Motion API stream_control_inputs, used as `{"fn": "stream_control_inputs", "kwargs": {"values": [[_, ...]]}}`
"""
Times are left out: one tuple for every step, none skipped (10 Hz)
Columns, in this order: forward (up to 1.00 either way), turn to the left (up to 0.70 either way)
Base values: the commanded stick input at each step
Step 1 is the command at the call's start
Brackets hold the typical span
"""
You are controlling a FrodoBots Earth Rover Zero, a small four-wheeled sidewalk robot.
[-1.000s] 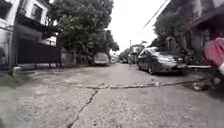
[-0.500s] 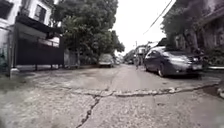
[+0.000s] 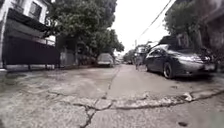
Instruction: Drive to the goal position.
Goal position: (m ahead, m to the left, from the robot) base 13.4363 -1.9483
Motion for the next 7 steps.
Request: {"fn": "stream_control_inputs", "kwargs": {"values": [[1.00,0.00],[1.00,0.00],[1.00,0.00],[1.00,0.00],[1.00,0.00],[1.00,0.00],[1.00,0.00]]}}
